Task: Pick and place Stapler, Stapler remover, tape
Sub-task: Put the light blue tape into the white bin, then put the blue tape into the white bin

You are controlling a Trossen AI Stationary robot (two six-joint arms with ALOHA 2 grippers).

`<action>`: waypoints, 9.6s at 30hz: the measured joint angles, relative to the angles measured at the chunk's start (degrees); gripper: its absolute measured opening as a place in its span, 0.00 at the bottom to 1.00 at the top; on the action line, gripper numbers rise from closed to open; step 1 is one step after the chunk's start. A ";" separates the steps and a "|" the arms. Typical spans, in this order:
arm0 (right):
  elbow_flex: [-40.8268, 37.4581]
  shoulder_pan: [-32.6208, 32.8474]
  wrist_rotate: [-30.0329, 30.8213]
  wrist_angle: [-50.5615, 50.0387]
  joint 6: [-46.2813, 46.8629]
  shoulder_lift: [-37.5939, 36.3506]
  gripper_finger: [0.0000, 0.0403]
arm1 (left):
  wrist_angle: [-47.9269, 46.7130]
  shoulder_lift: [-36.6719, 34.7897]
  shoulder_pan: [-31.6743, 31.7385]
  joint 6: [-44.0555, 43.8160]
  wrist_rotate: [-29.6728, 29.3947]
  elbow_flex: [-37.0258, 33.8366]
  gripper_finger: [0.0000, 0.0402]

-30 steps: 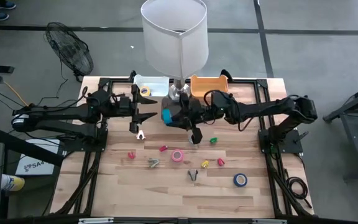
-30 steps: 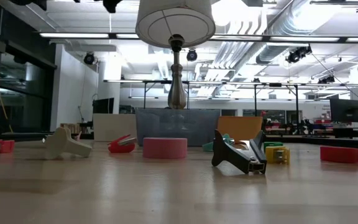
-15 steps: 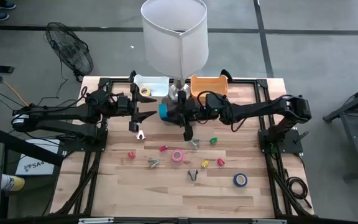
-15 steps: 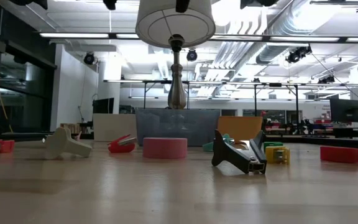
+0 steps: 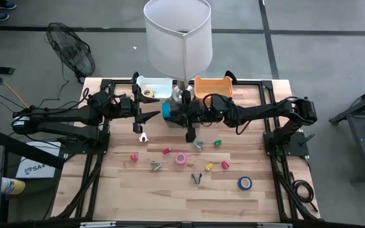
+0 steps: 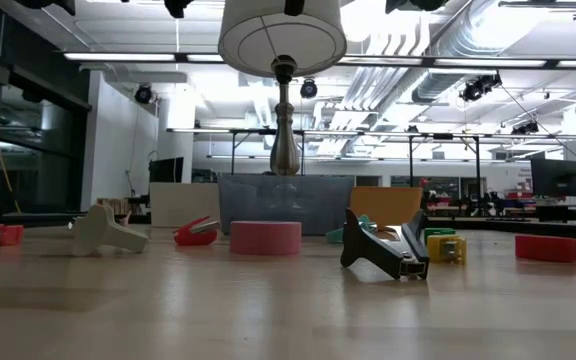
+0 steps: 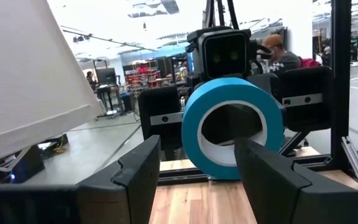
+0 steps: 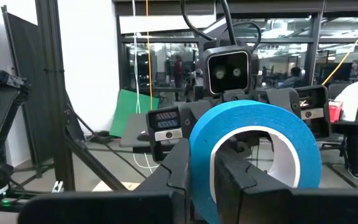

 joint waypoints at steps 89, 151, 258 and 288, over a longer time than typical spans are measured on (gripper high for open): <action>-0.02 -2.97 7.48 -40.25 6.39 -17.01 0.46 | -31.03 5.20 0.16 -16.19 -41.79 4.22 0.08; -0.02 -4.17 46.69 -62.49 12.31 -26.81 0.46 | -53.61 51.08 40.45 -0.63 -0.15 33.16 0.08; -0.34 1.22 11.88 -96.83 15.51 -33.18 0.46 | -75.84 9.90 2.96 -8.53 -11.74 16.05 0.45; -19.86 31.59 10.28 -91.33 85.33 -32.68 0.46 | -51.45 9.92 -12.41 -13.15 -6.50 2.53 0.45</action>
